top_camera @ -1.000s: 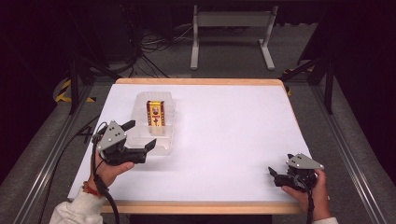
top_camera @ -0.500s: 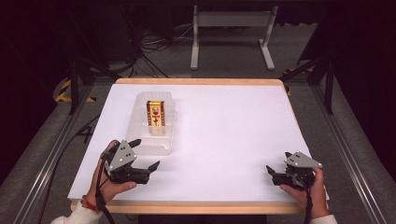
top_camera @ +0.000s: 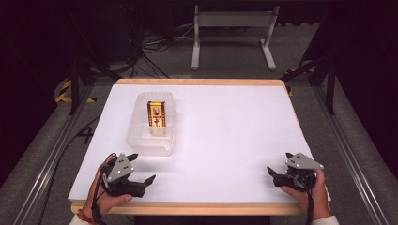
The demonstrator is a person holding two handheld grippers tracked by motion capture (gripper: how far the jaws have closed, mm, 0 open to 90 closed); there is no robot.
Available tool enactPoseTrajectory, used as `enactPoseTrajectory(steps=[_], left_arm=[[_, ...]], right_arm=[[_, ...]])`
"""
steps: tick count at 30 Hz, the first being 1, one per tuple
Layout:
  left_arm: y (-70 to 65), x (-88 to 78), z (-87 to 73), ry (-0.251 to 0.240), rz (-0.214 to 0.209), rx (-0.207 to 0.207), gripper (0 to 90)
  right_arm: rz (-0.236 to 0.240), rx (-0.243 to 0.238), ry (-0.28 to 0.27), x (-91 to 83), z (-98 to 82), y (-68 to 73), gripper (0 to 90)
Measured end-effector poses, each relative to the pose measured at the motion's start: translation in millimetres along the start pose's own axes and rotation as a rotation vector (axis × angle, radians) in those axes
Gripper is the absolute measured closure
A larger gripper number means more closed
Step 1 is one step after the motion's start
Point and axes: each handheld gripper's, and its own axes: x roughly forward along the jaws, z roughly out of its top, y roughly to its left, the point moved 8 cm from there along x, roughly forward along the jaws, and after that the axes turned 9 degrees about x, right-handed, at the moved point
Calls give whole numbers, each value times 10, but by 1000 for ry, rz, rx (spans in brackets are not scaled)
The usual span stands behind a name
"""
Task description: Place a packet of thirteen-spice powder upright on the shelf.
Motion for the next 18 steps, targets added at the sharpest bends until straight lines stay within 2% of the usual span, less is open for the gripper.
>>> enactPoseTrajectory(steps=[3,5,6,9,11,14,17,18], left_arm=[[55,1,-121,14,2,-45,84],[69,-2,-144,16,4,-47,83],[91,-7,-204,27,1,-68,83],[126,2,-281,49,8,-78,79],[155,10,-339,62,10,-99,77],[207,28,-401,69,30,-98,75],[258,61,-497,107,60,-79,69],[282,61,-534,107,68,-90,69]], right_arm=[[0,-1,-2,-1,8,6,154],[1,-2,-5,5,24,8,154],[4,-5,-8,15,35,12,154],[7,-13,-6,32,43,26,154],[11,-19,-6,43,44,40,154],[16,-20,-9,42,50,46,154],[16,-22,-11,39,56,48,154],[16,-22,-10,40,55,50,154]])
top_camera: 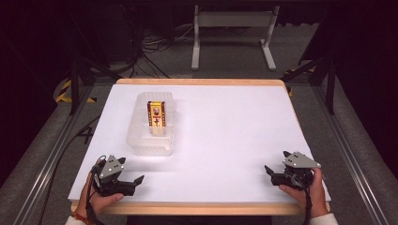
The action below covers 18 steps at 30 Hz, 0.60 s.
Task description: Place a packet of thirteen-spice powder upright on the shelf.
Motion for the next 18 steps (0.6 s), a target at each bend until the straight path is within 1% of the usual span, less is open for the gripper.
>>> enactPoseTrajectory(steps=[1,3,4,5,7,10,11,13,14,15,16,18], left_arm=[[25,-5,-19,5,8,3,68],[53,-16,-35,-5,23,-6,59],[62,-18,-48,-3,23,-6,59],[77,-12,-66,2,32,-6,58],[79,-7,-79,5,27,-3,58],[116,-2,-105,1,44,3,59],[140,-9,-121,5,50,-2,59],[174,-19,-135,-10,46,-20,61],[195,-18,-138,-13,56,-28,61],[208,-20,-142,-13,51,-39,63],[208,-16,-137,-21,44,-42,65],[211,-14,-138,-13,52,-38,64]], right_arm=[[1,-2,0,1,1,4,154],[2,-6,-1,0,4,10,154],[4,-9,0,2,6,13,154],[5,-11,0,4,9,18,154],[6,-16,0,7,13,26,154],[2,-22,0,6,18,36,154],[3,-25,-1,0,21,45,154],[5,-28,-6,-13,32,68,154],[7,-35,-7,-16,32,76,154],[7,-36,-5,-16,30,83,154],[6,-37,-5,-20,30,88,154],[9,-37,-6,-24,30,93,154]])
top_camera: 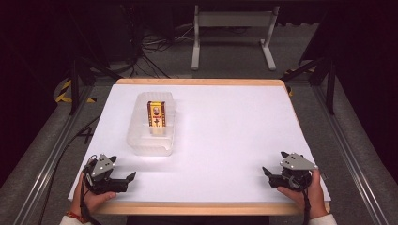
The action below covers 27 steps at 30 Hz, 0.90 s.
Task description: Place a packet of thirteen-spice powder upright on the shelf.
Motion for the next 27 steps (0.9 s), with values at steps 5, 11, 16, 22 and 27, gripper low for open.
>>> enactPoseTrajectory(steps=[5,11,16,22,27], left_arm=[[-22,11,12,8,-8,1,64],[-11,3,18,2,-2,6,64],[-6,0,17,5,3,9,64],[-15,-9,31,-1,5,8,64],[-13,-11,35,-1,5,13,64]], right_arm=[[4,4,4,-1,-23,-8,153],[3,7,-2,-13,-20,-20,153],[7,2,2,-4,-21,-9,153],[9,6,0,-5,-22,-11,153],[11,8,0,-5,-24,-11,153]])
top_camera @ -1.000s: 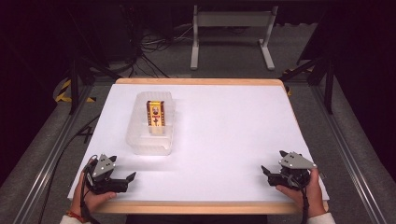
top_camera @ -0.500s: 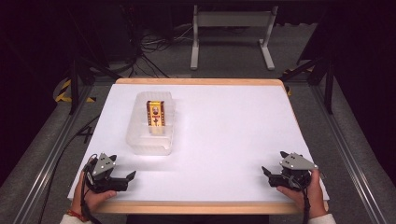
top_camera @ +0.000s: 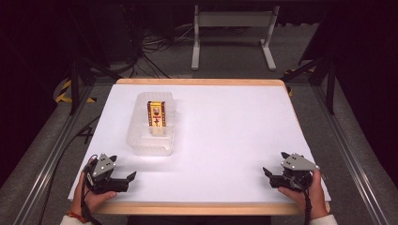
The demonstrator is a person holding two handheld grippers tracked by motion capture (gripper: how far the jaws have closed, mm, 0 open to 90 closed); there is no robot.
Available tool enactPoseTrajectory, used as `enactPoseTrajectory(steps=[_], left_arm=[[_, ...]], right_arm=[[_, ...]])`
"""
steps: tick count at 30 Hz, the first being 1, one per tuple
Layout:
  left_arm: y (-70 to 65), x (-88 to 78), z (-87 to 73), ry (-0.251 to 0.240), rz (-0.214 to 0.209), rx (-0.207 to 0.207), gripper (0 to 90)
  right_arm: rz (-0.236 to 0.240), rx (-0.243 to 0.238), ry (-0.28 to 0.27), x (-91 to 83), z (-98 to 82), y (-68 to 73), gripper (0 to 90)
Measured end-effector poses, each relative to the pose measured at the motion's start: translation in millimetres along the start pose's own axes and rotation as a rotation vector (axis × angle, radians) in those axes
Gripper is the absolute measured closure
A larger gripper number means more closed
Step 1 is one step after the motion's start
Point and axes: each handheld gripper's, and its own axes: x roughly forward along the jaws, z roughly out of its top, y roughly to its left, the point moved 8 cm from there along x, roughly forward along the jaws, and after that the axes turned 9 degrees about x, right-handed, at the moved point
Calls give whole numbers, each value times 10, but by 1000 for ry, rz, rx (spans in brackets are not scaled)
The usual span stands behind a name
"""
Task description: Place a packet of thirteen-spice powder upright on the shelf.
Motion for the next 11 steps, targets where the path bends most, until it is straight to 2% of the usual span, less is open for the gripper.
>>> enactPoseTrajectory(steps=[11], left_arm=[[-9,0,62,-21,3,-34,71]], right_arm=[[9,12,-3,-21,-14,-16,152]])
